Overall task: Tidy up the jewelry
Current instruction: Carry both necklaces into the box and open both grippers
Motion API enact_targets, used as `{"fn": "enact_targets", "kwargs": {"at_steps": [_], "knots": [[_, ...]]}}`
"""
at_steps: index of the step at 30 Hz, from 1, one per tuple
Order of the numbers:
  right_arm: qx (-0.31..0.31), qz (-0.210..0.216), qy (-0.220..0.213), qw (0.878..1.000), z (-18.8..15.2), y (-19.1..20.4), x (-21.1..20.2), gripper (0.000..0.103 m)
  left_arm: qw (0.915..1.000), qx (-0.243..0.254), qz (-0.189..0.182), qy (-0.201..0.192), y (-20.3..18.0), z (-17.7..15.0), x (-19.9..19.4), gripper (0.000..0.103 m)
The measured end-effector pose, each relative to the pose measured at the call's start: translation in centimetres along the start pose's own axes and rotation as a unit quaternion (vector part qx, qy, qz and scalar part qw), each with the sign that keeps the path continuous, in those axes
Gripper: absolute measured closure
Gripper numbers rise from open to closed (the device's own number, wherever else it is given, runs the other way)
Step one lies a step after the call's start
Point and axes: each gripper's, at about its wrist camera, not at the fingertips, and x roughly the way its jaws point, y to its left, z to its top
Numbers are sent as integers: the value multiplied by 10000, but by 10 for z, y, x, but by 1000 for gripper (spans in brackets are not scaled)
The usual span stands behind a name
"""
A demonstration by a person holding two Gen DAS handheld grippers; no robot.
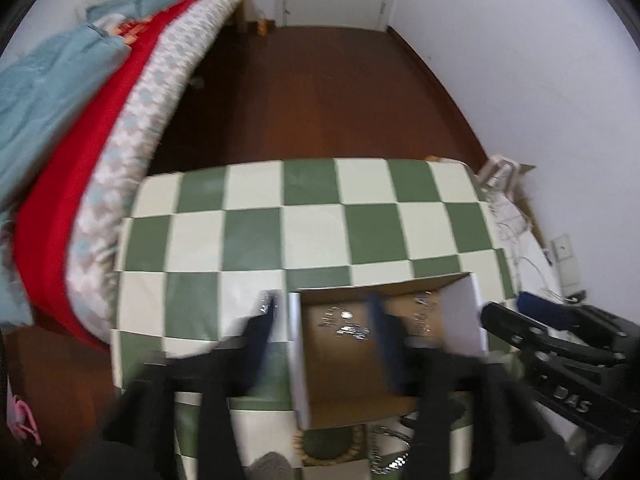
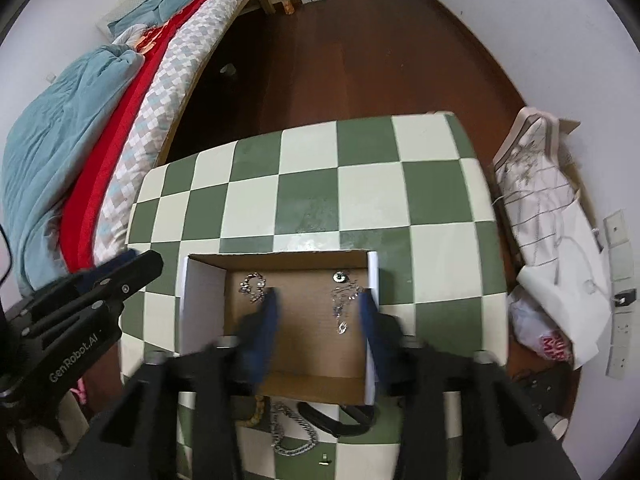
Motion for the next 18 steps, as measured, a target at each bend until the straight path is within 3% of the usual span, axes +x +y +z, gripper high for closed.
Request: {"fn": "enact_targets", "kwargs": {"at_steps": [1, 2, 4, 5, 6, 10, 18], "knots": [[-22, -96, -22, 9999, -2, 0, -3, 42, 9999, -6, 109, -82, 2, -2, -3, 22], [-44, -184, -48, 9998, -4, 0, -4, 39, 9995, -11, 250, -181, 5, -6, -6, 19], [-140, -510, -78, 9986, -12, 1, -6, 18, 9985, 3, 471, -271, 8, -13, -7, 15], [-198, -639, -93, 9977, -16, 2, -5, 12, 9980, 7, 568, -281, 10, -17, -7, 3], [-261, -773, -85, 9966, -22, 3, -4, 5, 9975, 18, 638, -298, 12, -23, -7, 0], [-447, -1074, -97, 9932, -43, 8, 2, 2, 9953, -11, 886, -398, 17, -44, -10, 0], [-501, -1248, -312, 9904, -72, 18, -3, 0, 9937, -137, 966, -555, 22, -74, -28, 0]]}}
